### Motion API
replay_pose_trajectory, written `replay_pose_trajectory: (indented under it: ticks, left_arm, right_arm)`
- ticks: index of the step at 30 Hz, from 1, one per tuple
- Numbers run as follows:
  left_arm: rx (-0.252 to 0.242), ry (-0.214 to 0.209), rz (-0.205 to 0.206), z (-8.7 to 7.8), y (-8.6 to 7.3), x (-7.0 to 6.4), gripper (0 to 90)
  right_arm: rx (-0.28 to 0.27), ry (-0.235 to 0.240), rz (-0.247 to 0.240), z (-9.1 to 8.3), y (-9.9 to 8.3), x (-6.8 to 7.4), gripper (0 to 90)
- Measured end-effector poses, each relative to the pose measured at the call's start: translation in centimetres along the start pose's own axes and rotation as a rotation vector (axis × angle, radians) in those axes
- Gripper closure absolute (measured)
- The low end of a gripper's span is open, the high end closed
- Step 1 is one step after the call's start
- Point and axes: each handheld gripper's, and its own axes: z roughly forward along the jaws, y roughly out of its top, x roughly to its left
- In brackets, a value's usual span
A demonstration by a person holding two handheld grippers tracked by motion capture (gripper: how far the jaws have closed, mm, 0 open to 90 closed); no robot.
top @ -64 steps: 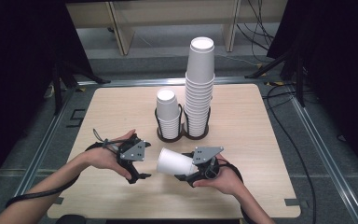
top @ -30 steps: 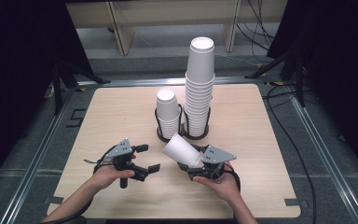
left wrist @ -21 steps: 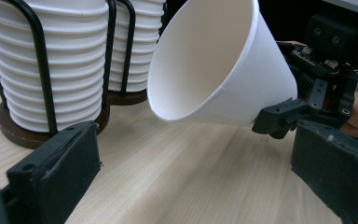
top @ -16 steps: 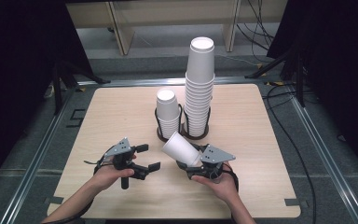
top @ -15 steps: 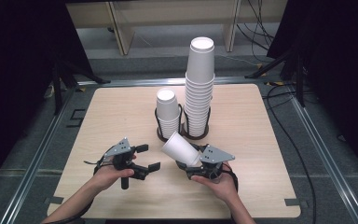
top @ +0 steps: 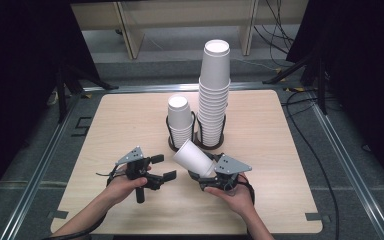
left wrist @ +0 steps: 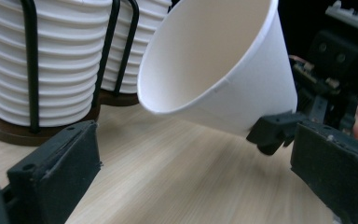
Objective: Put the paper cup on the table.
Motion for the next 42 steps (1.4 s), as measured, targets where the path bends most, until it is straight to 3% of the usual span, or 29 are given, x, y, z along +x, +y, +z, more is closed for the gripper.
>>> replay_pose_trajectory:
  ticks: [1, 2, 3, 5, 6, 7, 10, 11, 16, 18, 22, 28, 29, 42]
  left_arm:
    - [-0.019, -0.019, -0.012, 0.2, 0.0, 0.0, 1.1]
    - [-0.019, -0.014, -0.019, 0.2, 0.0, -0.1, 1.1]
    - [-0.019, -0.014, -0.019, 0.2, 0.0, -0.1, 1.4]
    - [-0.024, -0.032, -0.019, 0.3, -0.1, -0.1, 1.4]
    - [-0.026, -0.038, -0.025, 0.4, -0.1, -0.2, 1.4]
    - [-0.026, -0.038, -0.025, 0.4, -0.1, -0.2, 1.4]
    - [-0.014, -0.029, -0.033, 0.4, -0.1, -0.3, 1.4]
    - [-0.016, -0.036, -0.042, 0.5, -0.1, -0.3, 1.7]
    - [-0.023, -0.047, -0.081, 1.0, -0.1, -0.2, 2.2]
    - [-0.024, -0.050, -0.099, 1.2, -0.2, -0.2, 2.3]
    - [-0.033, -0.069, -0.109, 1.5, -0.2, -0.2, 2.6]
    - [-0.028, -0.063, -0.105, 1.9, -0.1, -0.4, 2.8]
    - [-0.033, -0.062, -0.112, 2.0, 0.0, -0.4, 2.8]
    - [-0.061, -0.069, -0.174, 2.3, 0.1, -0.2, 3.3]
  right_arm:
    - [-0.007, -0.005, -0.016, 0.0, 0.0, 0.0, 24.0]
    - [-0.005, 0.009, 0.019, 0.0, 0.0, 0.3, 24.0]
    - [-0.005, 0.009, 0.019, 0.0, 0.0, 0.3, 24.0]
    - [-0.006, -0.018, -0.013, 0.0, 0.0, 0.4, 24.0]
    - [-0.015, 0.005, 0.018, 0.3, 0.0, 0.6, 24.0]
    - [-0.015, 0.005, 0.018, 0.3, 0.0, 0.6, 24.0]
    - [-0.004, 0.006, 0.003, 0.4, 0.1, 0.6, 24.0]
    - [-0.007, -0.009, -0.029, 0.5, 0.2, 0.4, 24.0]
    - [-0.022, 0.011, -0.003, 0.6, 0.2, 0.6, 24.0]
    - [-0.023, 0.001, -0.030, 0.6, 0.2, 0.5, 24.0]
    - [-0.010, -0.006, -0.021, 0.5, 0.2, 0.7, 24.0]
    - [-0.016, 0.005, -0.004, 0.6, 0.2, 0.8, 24.0]
    - [-0.009, -0.012, -0.020, 0.5, 0.3, 0.7, 24.0]
    - [-0.012, -0.014, -0.018, 0.5, 0.4, 0.7, 23.9]
